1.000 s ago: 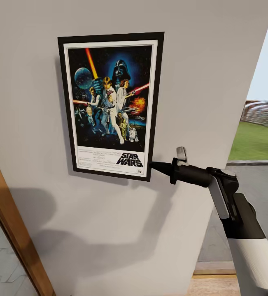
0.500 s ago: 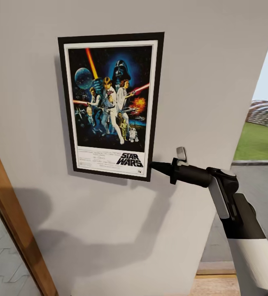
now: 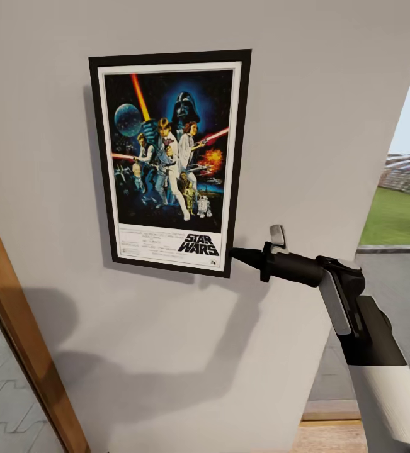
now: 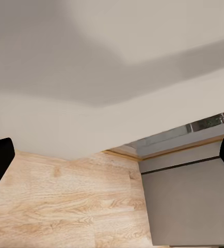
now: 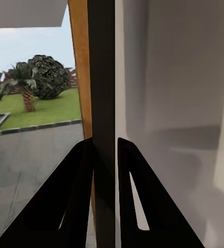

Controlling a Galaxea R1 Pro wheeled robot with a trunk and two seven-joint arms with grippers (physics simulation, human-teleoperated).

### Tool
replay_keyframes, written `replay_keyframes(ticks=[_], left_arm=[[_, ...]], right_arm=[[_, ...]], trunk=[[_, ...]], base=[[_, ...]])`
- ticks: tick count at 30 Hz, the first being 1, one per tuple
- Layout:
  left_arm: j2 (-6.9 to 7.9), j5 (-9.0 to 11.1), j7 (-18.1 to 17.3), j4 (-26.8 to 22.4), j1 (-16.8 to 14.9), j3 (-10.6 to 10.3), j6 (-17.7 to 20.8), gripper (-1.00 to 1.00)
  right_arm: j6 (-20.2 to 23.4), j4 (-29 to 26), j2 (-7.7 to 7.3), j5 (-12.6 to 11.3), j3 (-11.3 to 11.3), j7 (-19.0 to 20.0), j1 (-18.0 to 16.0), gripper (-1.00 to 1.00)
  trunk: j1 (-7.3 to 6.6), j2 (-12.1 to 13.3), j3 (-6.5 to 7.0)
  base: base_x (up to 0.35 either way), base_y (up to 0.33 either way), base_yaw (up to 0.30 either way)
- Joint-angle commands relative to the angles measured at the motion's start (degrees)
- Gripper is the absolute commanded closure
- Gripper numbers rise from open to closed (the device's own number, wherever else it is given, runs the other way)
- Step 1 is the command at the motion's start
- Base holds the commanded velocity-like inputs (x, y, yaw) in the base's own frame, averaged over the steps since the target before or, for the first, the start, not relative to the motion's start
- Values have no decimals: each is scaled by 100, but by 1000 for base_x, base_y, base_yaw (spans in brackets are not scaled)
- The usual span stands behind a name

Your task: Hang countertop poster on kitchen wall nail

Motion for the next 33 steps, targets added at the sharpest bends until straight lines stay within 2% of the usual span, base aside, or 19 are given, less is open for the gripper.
replay_keyframes(ticks=[1, 33], left_arm=[[1, 33, -1, -2, 0, -48, -58, -100], [1, 33, -1, -2, 0, -48, -58, -100]], right_arm=[[55, 2, -4, -50, 8, -3, -2, 100], [55, 11, -4, -49, 12, -3, -2, 100]], trunk=[[2, -4, -3], [2, -4, -3]], base=[[0, 2, 0], [17, 0, 0]])
